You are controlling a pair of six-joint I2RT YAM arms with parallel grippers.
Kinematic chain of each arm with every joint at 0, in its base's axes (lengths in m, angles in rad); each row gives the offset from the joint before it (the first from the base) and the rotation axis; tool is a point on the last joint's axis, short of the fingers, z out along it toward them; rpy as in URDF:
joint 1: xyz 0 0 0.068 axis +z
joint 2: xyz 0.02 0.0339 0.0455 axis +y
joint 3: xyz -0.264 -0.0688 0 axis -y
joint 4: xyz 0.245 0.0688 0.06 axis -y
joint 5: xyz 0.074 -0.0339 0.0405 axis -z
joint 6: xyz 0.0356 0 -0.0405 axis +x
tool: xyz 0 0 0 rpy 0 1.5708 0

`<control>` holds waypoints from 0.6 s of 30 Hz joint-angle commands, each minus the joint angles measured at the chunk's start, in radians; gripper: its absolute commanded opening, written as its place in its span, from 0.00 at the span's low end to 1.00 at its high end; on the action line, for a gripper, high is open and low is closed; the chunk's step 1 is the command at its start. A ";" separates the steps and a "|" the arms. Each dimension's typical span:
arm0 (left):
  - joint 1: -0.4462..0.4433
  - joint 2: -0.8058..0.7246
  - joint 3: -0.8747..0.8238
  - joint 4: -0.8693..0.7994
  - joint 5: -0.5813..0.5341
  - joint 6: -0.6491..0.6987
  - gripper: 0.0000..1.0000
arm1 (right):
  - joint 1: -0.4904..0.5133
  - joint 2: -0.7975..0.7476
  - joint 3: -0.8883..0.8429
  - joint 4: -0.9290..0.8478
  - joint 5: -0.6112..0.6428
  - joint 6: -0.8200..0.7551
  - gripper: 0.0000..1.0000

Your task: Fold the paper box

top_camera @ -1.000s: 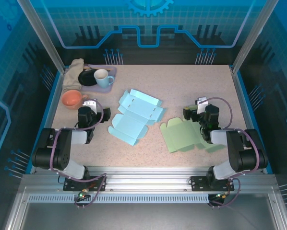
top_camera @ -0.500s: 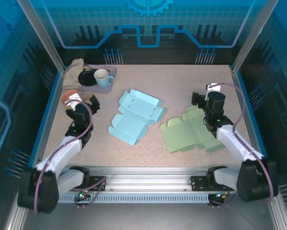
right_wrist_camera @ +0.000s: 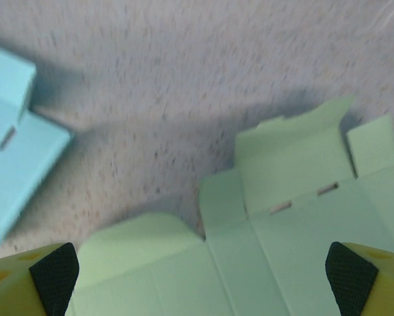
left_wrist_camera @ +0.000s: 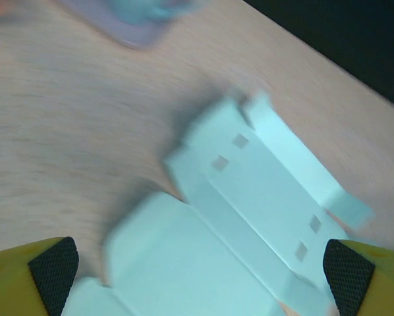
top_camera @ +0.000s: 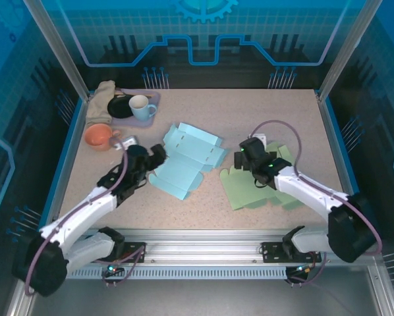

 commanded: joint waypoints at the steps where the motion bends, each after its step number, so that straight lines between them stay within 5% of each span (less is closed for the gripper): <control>1: -0.124 0.135 0.109 0.001 0.085 0.156 0.99 | 0.058 -0.007 0.042 -0.110 0.113 0.119 1.00; 5: -0.198 0.323 0.194 0.097 0.239 0.324 0.98 | 0.029 -0.117 -0.026 -0.066 0.128 0.176 1.00; 13: -0.209 0.644 0.457 0.141 0.413 0.494 0.95 | -0.090 -0.335 -0.156 -0.058 0.195 0.247 1.00; 18: -0.208 0.853 0.674 0.082 0.483 0.551 0.83 | -0.115 -0.417 -0.217 0.009 0.168 0.237 1.00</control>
